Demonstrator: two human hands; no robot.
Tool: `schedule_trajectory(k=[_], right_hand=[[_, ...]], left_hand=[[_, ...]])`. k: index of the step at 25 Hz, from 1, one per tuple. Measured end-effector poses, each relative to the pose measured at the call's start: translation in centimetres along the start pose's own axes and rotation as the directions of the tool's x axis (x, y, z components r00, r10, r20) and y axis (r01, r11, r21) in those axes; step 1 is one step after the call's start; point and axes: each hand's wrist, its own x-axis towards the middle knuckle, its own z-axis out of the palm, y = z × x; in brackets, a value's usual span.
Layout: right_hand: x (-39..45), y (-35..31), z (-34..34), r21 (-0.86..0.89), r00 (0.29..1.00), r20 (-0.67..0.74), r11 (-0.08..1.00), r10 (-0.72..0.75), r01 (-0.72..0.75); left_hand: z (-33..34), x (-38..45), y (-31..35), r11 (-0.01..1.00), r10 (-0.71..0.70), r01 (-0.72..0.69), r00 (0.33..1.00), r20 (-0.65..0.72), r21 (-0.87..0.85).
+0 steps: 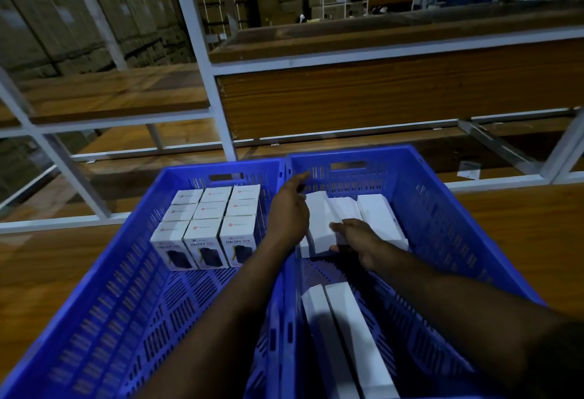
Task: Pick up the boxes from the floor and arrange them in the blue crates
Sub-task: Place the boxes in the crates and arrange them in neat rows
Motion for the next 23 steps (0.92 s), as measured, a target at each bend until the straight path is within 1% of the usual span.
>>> schedule_trajectory(k=[3, 4, 6, 7, 9, 10, 11, 13, 15, 17, 20, 23], right_hand=[[0.7, 1.0, 0.8, -0.057, 1.0, 0.026, 0.998, -0.006, 0.007], [0.7, 1.1, 0.9, -0.111, 0.999, 0.037, 0.993, -0.025, 0.029], [0.8, 1.3, 1.3, -0.296, 0.996, 0.038, 0.951, -0.084, 0.091], [1.4, 1.4, 1.4, -0.419, 0.993, 0.022, 0.901, -0.114, 0.113], [1.9, 1.2, 1.6, -0.646, 0.985, -0.021, 0.754, -0.173, 0.119], [2.3, 1.2, 1.5, -0.73, 0.981, -0.041, 0.676, -0.191, 0.101], [2.2, 1.2, 1.4, -0.778, 0.979, -0.053, 0.623, -0.195, 0.082], [2.6, 1.4, 1.2, -0.816, 0.983, -0.042, 0.574, -0.18, 0.07], [2.8, 1.3, 1.0, -0.843, 0.985, -0.007, 0.53, -0.175, 0.088], [3.0, 1.4, 0.8, -0.847, 0.984, 0.023, 0.52, -0.175, 0.113], [3.0, 1.4, 0.1, -0.817, 0.983, 0.057, 0.559, -0.172, 0.145], [1.7, 0.7, -1.0, -0.72, 0.99, 0.07, 0.68, -0.125, 0.136]], left_hand=[[0.1, 0.1, -0.3, 0.994, -0.05, 0.049, 0.999, -0.005, -0.094], [0.2, 0.2, -0.3, 0.992, -0.056, 0.056, 0.998, -0.002, -0.111], [0.3, 0.4, -0.3, 0.992, -0.061, 0.061, 0.998, 0.004, -0.113], [0.3, 0.5, -0.4, 0.992, -0.058, 0.058, 0.998, 0.007, -0.108], [0.4, 0.5, -0.5, 0.994, -0.049, 0.05, 0.999, 0.014, -0.095], [0.4, 0.5, -0.5, 0.994, -0.048, 0.049, 0.999, 0.015, -0.093], [0.5, 0.5, -0.5, 0.995, -0.047, 0.048, 0.999, 0.012, -0.092], [0.5, 0.6, -0.6, 0.995, -0.041, 0.041, 0.999, 0.003, -0.089], [0.6, 0.6, -0.6, 0.995, -0.037, 0.036, 0.999, -0.001, -0.093], [0.6, 0.7, -0.6, 0.996, -0.028, 0.028, 1.0, -0.002, -0.08], [0.8, 0.7, -0.9, 0.999, 0.018, -0.018, 1.0, -0.001, -0.03], [1.2, 0.6, -1.0, 0.996, 0.067, -0.069, 0.997, 0.041, 0.054]])
